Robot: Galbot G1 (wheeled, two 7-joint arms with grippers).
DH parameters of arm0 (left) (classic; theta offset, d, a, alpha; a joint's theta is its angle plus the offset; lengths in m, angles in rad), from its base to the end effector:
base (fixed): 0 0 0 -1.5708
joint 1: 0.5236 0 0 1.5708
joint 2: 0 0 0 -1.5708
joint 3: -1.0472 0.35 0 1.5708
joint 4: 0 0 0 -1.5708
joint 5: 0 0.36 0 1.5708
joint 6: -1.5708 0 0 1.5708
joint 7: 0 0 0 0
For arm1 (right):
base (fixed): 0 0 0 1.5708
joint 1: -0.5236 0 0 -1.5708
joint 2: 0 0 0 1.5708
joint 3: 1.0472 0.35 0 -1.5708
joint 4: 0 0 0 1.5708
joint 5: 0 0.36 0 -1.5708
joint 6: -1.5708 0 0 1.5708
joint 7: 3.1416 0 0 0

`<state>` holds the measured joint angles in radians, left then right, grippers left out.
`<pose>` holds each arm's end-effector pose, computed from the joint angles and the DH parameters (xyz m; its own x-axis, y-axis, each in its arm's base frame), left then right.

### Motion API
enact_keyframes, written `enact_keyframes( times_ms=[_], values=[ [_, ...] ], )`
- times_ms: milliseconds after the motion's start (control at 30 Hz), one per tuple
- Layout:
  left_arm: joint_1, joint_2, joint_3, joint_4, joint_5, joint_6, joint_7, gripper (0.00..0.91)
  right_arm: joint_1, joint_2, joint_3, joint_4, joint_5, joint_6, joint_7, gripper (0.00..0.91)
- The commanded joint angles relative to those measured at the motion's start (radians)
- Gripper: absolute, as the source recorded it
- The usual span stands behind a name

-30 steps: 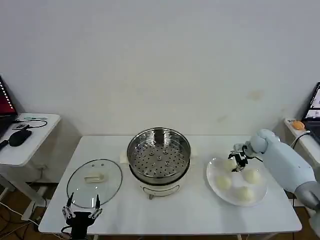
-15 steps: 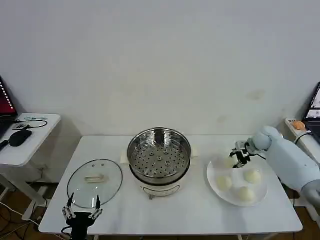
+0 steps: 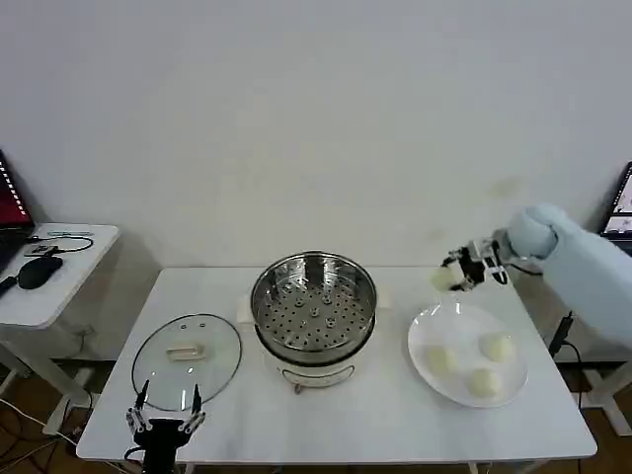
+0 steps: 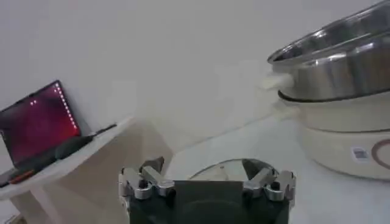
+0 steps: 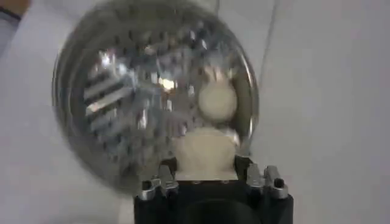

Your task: Take steamed baozi put them in steamer then cover it.

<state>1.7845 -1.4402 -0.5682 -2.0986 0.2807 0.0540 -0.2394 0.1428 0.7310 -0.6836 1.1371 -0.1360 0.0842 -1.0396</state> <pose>0.1188 0.0357 -0.3314 -0.9650 -0.2114 0.1552 -0.1242 0.8896 0.4394 0.5649 -0.1694 -0.1010 -0.4181 -0.2620 0.8698 -0.8473 -0.2326 -0.4774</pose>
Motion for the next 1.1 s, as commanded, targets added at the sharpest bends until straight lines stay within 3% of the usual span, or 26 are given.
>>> enact_keyframes(
  times_ms=[33, 333, 467, 767, 967, 1100],
  values=[
    [0.009, 0.001, -0.012, -0.008, -0.004, 0.001, -0.003, 0.907, 0.316, 0.114, -0.270, 0.085, 0.190, 0.038, 0.068, 0.615],
    [0.007, 0.006, -0.035, -0.016, -0.045, 0.023, -0.004, 0.907, 0.426, 0.310, -0.428, 0.069, 0.214, 0.145, 0.153, 0.615],
    [0.004, 0.011, -0.042, -0.014, -0.055, 0.028, -0.003, 0.907, 0.437, 0.395, -0.502, 0.068, 0.172, 0.222, 0.183, 0.615],
    [-0.007, 0.008, -0.059, -0.010, -0.068, 0.032, -0.003, 0.907, 0.404, 0.516, -0.594, 0.045, 0.003, 0.349, 0.219, 0.615],
    [-0.002, 0.006, -0.068, -0.006, -0.071, 0.030, -0.006, 0.907, 0.324, 0.572, -0.574, -0.081, -0.185, 0.455, 0.266, 0.615],
    [0.002, 0.004, -0.069, 0.000, -0.070, 0.029, -0.008, 0.907, 0.299, 0.581, -0.569, -0.105, -0.260, 0.494, 0.295, 0.615]
  ],
)
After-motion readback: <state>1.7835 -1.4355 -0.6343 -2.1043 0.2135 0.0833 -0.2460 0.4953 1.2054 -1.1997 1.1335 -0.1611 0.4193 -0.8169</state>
